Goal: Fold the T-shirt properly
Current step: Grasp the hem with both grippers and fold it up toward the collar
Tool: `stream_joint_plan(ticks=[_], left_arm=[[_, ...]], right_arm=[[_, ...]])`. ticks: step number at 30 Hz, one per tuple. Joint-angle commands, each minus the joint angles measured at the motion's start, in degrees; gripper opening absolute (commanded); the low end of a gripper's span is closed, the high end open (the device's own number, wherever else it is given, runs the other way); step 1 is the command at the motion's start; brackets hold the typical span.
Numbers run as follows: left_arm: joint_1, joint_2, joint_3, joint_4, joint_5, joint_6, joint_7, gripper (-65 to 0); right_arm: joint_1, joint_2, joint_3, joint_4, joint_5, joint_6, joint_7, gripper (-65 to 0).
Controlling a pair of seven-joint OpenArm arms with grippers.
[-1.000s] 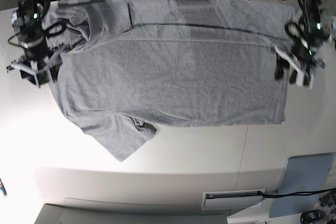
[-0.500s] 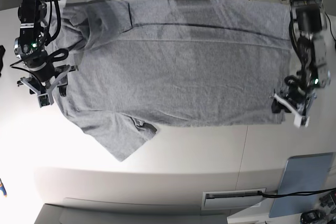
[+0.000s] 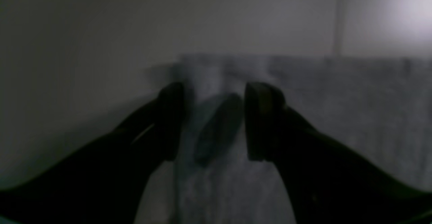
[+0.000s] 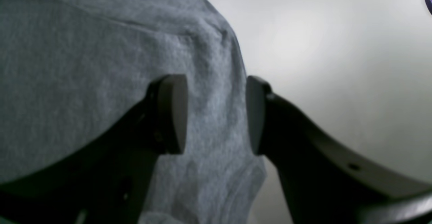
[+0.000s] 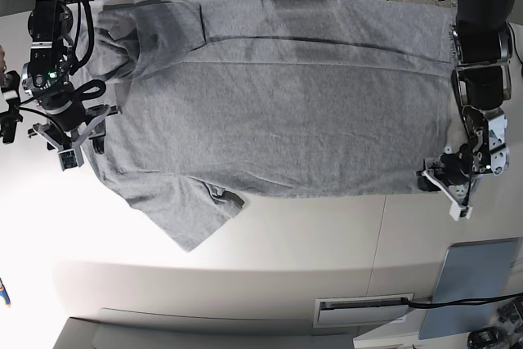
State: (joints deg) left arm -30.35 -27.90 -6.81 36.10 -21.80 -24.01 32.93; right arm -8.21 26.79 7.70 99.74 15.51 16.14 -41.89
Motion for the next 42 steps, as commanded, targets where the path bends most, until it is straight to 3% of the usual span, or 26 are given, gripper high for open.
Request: stream_joint_plan(ticks=[1,3,7,15,21,29,34,38,40,42], left_arm=[[-1.0,-0.7,-0.1,0.4,-0.1,-0.2,0.7,-36.7],[-0.9,-0.7,-0.1,0.4,0.0,-0.7,0.7,-43.1],[-0.9,-0.7,-0.1,0.4,0.0,-1.8,0.5,-64.9],[-0.9,-0.7,-0.1,0.4,0.9,-3.3,0.1,-65.0],[-0.9,-0.7,-0.1,0.4,0.8,-3.3,0.2,-65.0],[-0.9,-0.7,-0.1,0.4,0.8,-2.8,2.3,-65.0],[-0.6,-0.7,-0.1,0.4,0.8,-2.9,2.2,-65.0],[-0.6,-0.7,-0.1,0.4,0.8,-2.9,2.2,-65.0],[-0.6,-0.7,-0.1,0.4,0.8,-2.9,2.2,-65.0],[-0.6,-0.7,-0.1,0.4,0.8,-2.9,1.8,-65.0]], right_arm=[[0.8,1.2,0.5,0.9,-0.1,-0.3,1.9,-37.3],[0.8,1.1,0.5,0.9,-0.5,-0.4,1.9,-37.3],[1.2,1.1,0.5,0.9,-2.4,-0.5,4.5,-37.3],[12.5,1.2,-1.6,-6.2,-4.0,-0.5,3.3,-37.3],[30.7,0.8,-15.0,-27.2,-4.0,-0.5,2.6,-37.3],[51.5,-5.2,-27.6,-58.3,-4.0,5.8,1.9,-32.7],[55.7,-8.8,-28.8,-70.9,-4.0,10.0,5.4,-32.7],[55.6,-9.7,-28.8,-73.3,-4.2,9.5,5.2,-32.8],[55.6,-9.6,-28.8,-73.3,-4.5,9.5,4.2,-35.9],[55.6,-9.6,-28.8,-73.3,-6.0,9.5,3.9,-46.7]])
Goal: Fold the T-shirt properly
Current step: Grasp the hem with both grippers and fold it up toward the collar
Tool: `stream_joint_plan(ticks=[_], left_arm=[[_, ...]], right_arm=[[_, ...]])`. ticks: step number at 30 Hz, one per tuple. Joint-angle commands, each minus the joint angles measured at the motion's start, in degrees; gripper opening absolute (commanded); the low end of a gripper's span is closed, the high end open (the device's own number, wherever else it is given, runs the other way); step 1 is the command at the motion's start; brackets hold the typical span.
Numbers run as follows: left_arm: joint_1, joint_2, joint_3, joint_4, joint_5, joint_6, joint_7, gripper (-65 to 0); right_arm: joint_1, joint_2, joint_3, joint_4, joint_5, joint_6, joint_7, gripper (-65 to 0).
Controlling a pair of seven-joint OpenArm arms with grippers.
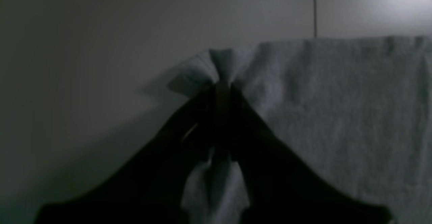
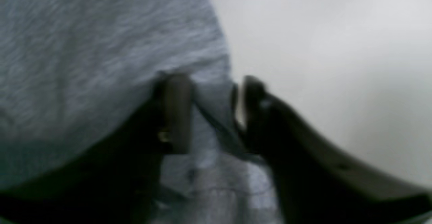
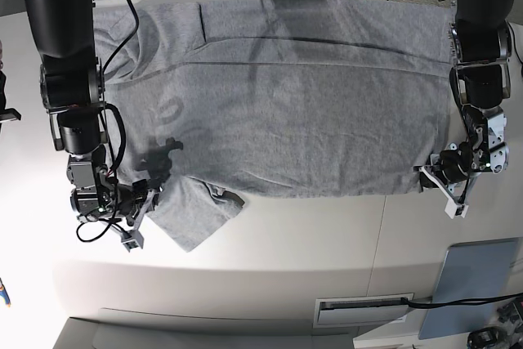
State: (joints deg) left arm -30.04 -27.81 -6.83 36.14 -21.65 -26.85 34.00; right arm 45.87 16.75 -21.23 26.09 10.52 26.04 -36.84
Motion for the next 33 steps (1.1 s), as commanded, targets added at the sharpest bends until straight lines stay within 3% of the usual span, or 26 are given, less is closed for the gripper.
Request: stream_joint_plan(ticks=[1,3,9,14,18,24,29,33], left_arm=[[-0.9,-0.8,0.0,0.4,0.6,0.0,0.6,-65.0],[-0.9,-0.8,0.0,0.4,0.6,0.0,0.7,-65.0],[-0.8,-1.3,-0.1,5.4,-1.2,0.1,2.5,-65.0],[3.0,-3.0,-0.1,16.8,-6.1,3.1,7.4,-65.0],[9.2,-4.3,-0.2,26.0,-6.1,3.9,8.1,-65.0],[17.6,-3.0,-6.2,33.9,-9.0,3.8,8.5,-65.0],[25.4,-2.2,-15.0,40.9,-13.2,0.0,10.3,-65.0],[30.4,-2.2,-18.5,45.7,-14.0,-0.1,10.6,-65.0]], right_arm=[[1.6,0.4,0.1,0.4,-1.4,-0.4,-1.5,-53.6],[1.6,0.4,0.1,0.5,-1.5,-0.4,-1.8,-64.3],[1.4,1.2,0.2,5.2,-1.6,-0.5,-2.9,-65.0],[-2.4,5.6,0.3,14.3,1.2,-2.3,-5.9,-65.0],[-9.7,11.0,0.3,28.6,7.2,-5.8,-6.8,-65.0],[-21.4,16.3,2.8,48.0,3.0,-10.4,-10.1,-65.0],[-32.9,16.7,10.8,61.1,2.7,-10.8,-11.9,-65.0],[-42.0,16.7,16.5,70.8,2.4,-10.9,-12.7,-65.0]])
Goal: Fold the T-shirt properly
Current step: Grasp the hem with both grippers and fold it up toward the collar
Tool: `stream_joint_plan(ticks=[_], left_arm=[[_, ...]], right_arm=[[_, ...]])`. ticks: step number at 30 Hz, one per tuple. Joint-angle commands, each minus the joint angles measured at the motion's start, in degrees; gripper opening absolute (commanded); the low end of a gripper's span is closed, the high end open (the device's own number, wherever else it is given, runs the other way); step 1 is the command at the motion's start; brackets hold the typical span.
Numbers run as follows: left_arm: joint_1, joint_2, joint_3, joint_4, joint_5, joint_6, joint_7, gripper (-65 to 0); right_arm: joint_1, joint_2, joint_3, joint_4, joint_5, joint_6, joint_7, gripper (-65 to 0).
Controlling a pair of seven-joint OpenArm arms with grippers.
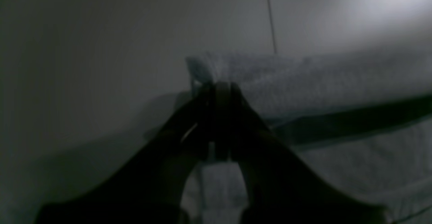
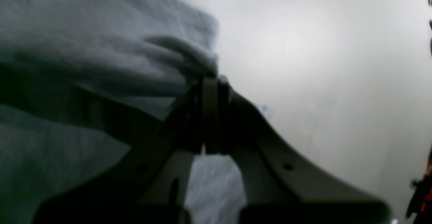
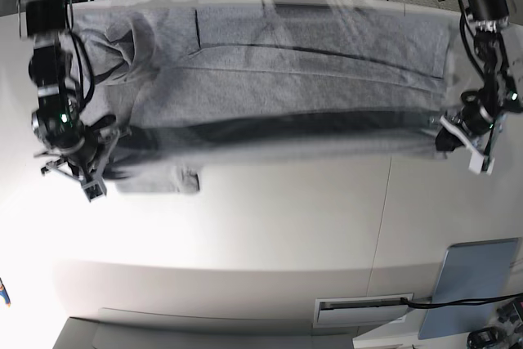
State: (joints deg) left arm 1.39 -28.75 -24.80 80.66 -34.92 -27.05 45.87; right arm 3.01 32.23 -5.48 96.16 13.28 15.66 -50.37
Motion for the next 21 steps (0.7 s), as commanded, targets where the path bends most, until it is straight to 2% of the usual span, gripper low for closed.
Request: stream_joint_plan(ticks=[1,6,11,21], left_arm=[[0.1,-1.3,-1.2,2.2,-0.7,0.2,-1.3,-65.0],[5.9,-1.3,-4.0,5.8,-2.5,0.1,-1.2,-65.0],[10.8,-1.3,-6.0,7.8,-2.9,0.0,-1.3,-65.0],[17.1,-1.3,-6.1,7.9,-2.9,0.0,-2.4,-65.0]], right_arm=[[-1.5,1.3,2.0,3.0,-0.5,-0.5,0.8,-65.0],[-12.5,1.2,6.2,11.8,-0.9,-0.7,0.0,-65.0],[-21.9,1.2,7.5,17.6,-4.7,-5.7,-0.2,-65.0],[-34.1,1.3,7.5,26.0,-10.1,-11.6,-0.5,-65.0]])
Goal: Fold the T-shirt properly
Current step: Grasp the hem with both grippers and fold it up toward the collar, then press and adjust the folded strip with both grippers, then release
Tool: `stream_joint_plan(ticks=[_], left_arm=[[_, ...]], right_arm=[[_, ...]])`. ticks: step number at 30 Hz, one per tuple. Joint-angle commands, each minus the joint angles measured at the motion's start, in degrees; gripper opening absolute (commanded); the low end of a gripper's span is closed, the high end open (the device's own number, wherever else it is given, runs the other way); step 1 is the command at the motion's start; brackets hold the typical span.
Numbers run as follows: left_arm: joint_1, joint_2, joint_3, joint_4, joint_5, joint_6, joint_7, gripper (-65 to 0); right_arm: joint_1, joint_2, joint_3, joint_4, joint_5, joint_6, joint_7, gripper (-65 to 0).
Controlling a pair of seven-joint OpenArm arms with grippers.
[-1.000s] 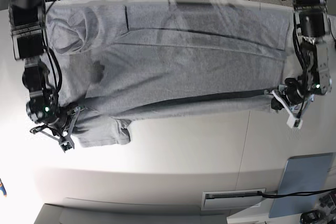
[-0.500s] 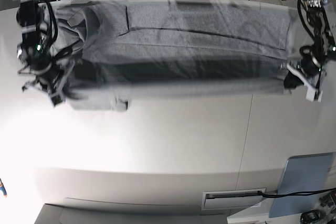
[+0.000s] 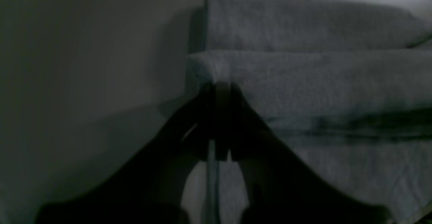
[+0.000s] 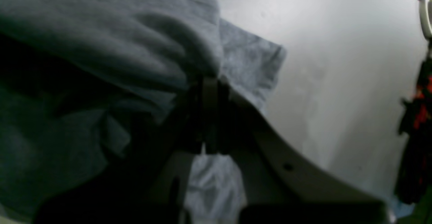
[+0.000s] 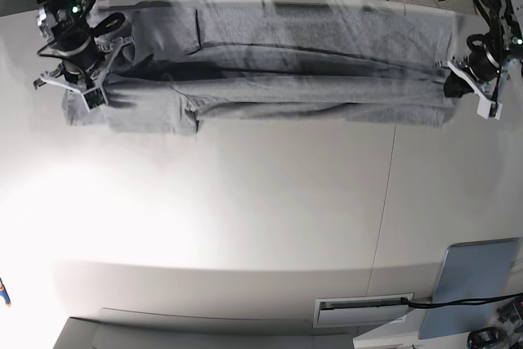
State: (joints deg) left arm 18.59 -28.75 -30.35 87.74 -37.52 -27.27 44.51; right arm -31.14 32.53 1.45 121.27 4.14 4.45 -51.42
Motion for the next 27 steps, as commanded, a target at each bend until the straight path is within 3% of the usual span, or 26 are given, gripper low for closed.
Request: stream_joint_plan(ticks=[1,10,16,27], left_arm=[[0.5,-1.3,-0.6,0.8,-0.2,0.2,-1.5,-65.0],[1.7,-1.3,-0.6,0.8,-0.2,0.2,-1.8,-65.0],[1.7,-1.3,-0.6,0.8,-0.2,0.2,-1.9,-65.0],[1.7,-1.3,-0.6,0.8,-0.2,0.2,-1.6,-65.0]], right_arm=[[-0.7,1.0,0.5,1.2,-1.3,-0.7,0.4,-65.0],[-4.6,1.0,0.5,1.3,-3.1,-2.6,-1.1,-65.0],[-4.7,0.9,0.5,1.3,-3.1,-2.7,-5.1,-65.0],[-7.0,0.9,0.5,1.3,-3.8,-3.9,-5.2,-65.0]])
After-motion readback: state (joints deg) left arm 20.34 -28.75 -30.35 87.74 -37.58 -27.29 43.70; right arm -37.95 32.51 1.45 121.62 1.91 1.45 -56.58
